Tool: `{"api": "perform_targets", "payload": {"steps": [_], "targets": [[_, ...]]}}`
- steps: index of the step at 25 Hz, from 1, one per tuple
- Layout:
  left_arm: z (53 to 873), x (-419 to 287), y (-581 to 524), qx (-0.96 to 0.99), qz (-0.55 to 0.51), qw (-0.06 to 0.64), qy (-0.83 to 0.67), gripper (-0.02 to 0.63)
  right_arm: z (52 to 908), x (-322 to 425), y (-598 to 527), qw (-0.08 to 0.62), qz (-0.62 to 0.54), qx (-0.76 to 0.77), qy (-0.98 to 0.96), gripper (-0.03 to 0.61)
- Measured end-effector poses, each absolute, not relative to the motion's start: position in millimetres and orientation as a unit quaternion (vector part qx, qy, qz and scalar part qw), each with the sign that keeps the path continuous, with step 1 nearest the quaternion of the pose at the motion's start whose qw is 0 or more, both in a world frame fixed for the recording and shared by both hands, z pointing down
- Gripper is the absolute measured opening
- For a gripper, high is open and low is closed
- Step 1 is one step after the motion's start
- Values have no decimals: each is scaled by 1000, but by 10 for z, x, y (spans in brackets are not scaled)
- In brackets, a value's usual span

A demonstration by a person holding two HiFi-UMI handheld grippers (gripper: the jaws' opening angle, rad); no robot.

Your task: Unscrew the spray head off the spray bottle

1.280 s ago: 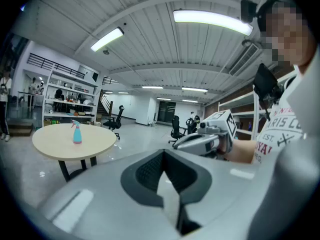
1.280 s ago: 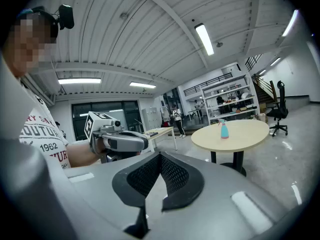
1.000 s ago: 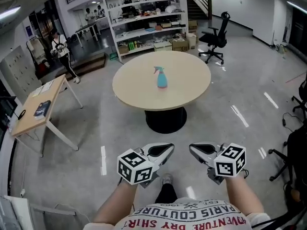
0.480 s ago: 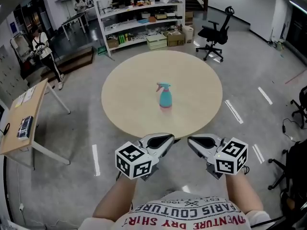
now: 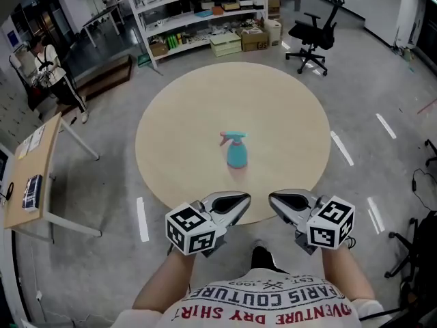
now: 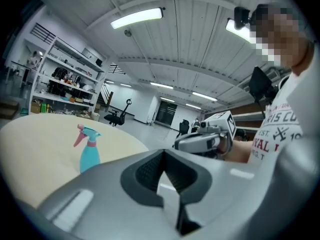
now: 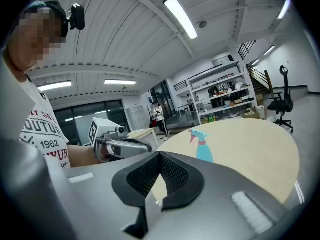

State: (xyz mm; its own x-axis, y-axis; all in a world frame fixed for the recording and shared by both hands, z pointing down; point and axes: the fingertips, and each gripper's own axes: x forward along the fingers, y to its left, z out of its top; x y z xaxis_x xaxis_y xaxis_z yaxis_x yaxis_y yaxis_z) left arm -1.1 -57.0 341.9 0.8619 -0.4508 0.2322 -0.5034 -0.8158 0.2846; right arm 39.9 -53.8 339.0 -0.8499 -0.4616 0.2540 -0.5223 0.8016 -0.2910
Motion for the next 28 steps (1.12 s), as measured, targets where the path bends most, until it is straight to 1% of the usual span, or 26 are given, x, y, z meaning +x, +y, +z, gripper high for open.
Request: {"api": "perform_targets", "payload": {"steps": [4,8,14,19,22,24,28], "targets": [[3410,68,-1195,947,81,162,-265,2,3401,476,-1235,97,161,242,-952,0],[3474,63,-1664,936,100,168,-292,1,3368,455,-1739,100,158,217,-958,0],[3635,-68,-1893,932,110,182,-293,1,3406,302,-2061,102,176,205,-957,0],[3877,-163,-1961,944,139,141,-264,2,3578,253,-2176,103,196,216,-951,0],[4107,-255,-2078,941,147,138,-273,4,3737,242,-2252,104,208,229,-945,0],[4287,-354,-2146,935,155,143,-286,77,3860,223,-2281,109,212,238,-942,0],[4693,-592,-2295,916,169,139,-336,188,4027,193,-2282,109,231,255,-933,0]]}}
